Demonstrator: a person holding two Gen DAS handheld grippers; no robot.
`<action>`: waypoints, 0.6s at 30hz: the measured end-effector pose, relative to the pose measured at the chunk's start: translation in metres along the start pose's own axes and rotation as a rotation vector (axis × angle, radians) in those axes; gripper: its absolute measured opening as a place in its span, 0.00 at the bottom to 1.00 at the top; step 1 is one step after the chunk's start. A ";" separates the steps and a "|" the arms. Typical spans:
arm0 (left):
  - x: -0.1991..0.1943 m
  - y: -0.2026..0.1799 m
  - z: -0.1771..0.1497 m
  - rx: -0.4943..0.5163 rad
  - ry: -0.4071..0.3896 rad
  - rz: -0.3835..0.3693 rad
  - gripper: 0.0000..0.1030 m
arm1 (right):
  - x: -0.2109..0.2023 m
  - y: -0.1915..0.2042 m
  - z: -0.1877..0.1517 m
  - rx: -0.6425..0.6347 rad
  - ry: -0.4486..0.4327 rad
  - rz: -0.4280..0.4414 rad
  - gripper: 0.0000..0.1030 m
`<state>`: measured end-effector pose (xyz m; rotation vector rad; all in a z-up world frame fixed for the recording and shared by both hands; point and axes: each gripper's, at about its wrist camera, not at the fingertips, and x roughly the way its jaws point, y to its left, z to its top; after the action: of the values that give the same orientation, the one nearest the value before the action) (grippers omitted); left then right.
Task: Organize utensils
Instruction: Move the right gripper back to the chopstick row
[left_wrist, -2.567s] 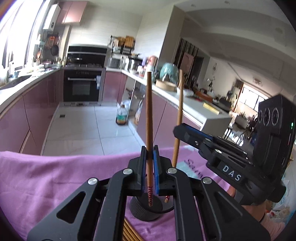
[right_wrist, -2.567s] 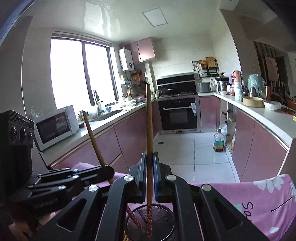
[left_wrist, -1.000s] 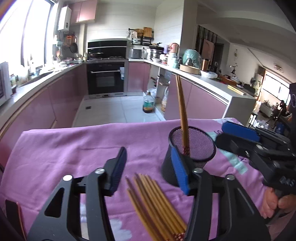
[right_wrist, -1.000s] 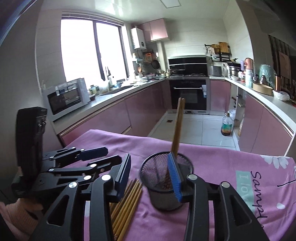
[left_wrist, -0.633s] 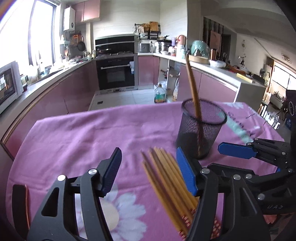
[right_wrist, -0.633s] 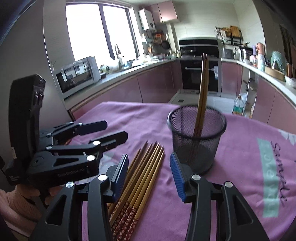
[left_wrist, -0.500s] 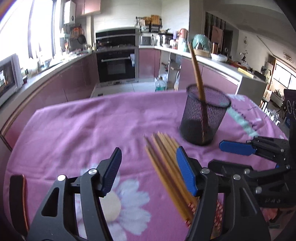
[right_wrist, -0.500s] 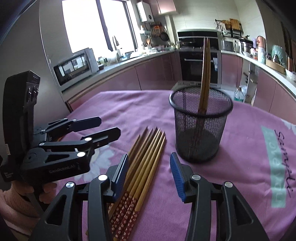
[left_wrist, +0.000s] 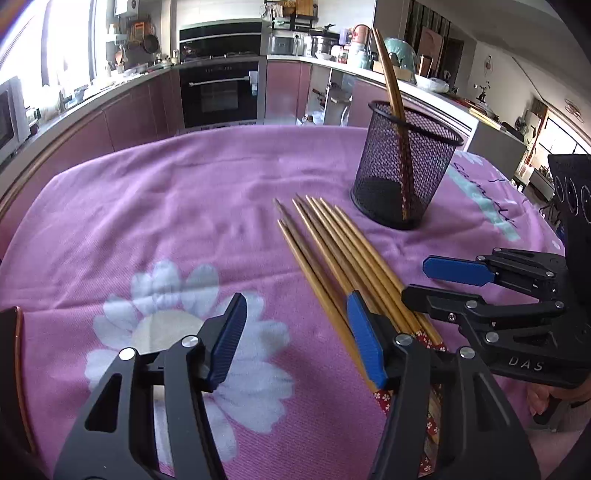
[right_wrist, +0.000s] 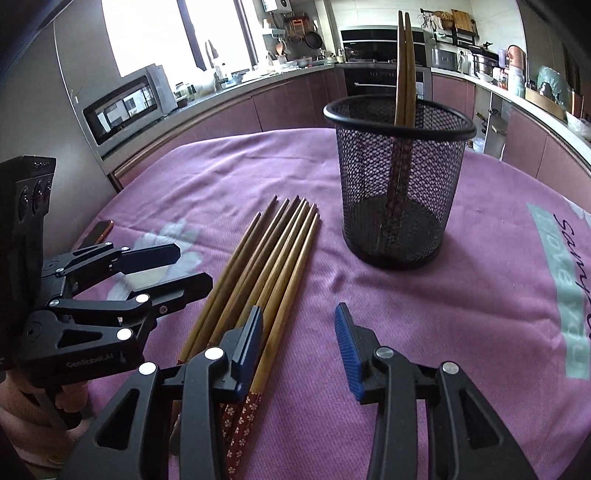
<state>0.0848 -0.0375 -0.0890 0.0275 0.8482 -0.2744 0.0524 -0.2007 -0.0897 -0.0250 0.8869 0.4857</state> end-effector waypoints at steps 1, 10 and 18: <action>0.001 0.000 -0.001 -0.001 0.006 -0.001 0.52 | 0.000 0.000 -0.001 0.000 -0.001 -0.001 0.36; 0.008 0.001 -0.003 0.010 0.035 -0.002 0.50 | 0.001 -0.003 -0.001 0.003 0.006 -0.021 0.34; 0.009 0.004 -0.005 0.017 0.046 -0.016 0.49 | 0.002 -0.003 -0.001 -0.013 0.013 -0.046 0.30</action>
<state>0.0873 -0.0353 -0.0990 0.0427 0.8922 -0.2971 0.0536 -0.2024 -0.0927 -0.0607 0.8939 0.4485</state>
